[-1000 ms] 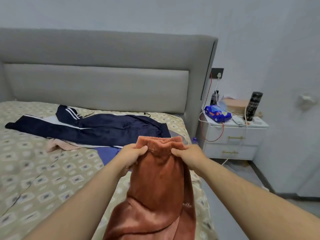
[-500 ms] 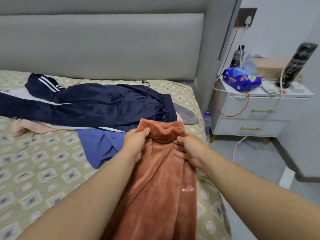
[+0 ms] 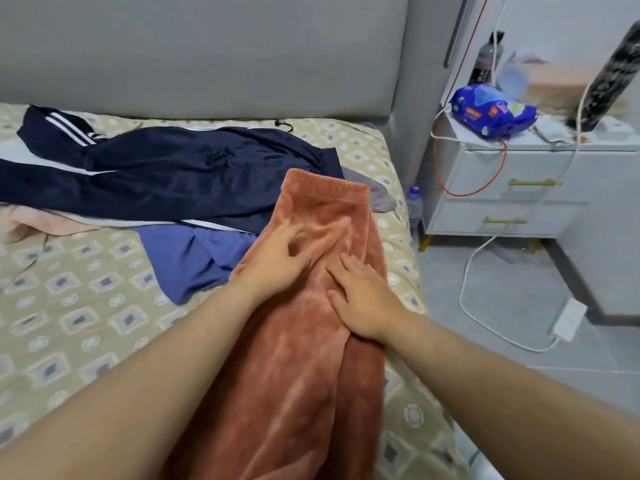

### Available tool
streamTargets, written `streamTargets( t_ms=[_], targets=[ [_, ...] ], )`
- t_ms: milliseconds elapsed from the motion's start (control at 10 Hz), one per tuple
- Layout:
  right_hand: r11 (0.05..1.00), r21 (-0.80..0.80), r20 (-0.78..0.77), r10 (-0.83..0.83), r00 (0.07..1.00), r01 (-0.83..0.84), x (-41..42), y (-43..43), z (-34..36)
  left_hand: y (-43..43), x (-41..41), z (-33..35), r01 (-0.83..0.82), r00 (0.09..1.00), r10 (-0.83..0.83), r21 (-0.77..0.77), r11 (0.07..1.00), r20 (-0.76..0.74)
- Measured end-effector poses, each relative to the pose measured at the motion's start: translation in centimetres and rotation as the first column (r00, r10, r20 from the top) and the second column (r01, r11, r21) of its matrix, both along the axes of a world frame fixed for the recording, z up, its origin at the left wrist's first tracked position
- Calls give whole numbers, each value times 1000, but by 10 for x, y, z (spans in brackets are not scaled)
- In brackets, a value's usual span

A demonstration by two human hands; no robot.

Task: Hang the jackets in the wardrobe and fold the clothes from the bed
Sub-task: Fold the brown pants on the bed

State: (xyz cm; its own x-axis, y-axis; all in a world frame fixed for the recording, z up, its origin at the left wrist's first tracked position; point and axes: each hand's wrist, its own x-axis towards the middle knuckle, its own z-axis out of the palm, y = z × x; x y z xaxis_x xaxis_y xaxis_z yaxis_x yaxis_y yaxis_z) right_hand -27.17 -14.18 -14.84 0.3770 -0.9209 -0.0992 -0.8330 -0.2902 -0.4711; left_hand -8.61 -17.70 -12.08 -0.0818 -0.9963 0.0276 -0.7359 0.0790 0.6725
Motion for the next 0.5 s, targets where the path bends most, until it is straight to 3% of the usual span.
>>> streamTargets(
  t_ms=[100,200,300,400,500],
  targets=[
    [999,20,-42,-42,998,43,0,35,-7,54,21,4,45,997,-50,100,994,52],
    [994,79,-45,-69,997,72,5,70,2,123,51,13,57,998,-56,169,984,-13],
    [973,190,17,-133,991,128,10,103,12,191,91,19,-103,957,175,293,951,-230],
    [948,284,92,-177,980,145,15,141,27,259,123,6,-221,849,384,416,882,-363],
    [942,305,169,-197,966,139,27,180,39,321,131,0,-201,768,500,591,781,-400]
  ],
)
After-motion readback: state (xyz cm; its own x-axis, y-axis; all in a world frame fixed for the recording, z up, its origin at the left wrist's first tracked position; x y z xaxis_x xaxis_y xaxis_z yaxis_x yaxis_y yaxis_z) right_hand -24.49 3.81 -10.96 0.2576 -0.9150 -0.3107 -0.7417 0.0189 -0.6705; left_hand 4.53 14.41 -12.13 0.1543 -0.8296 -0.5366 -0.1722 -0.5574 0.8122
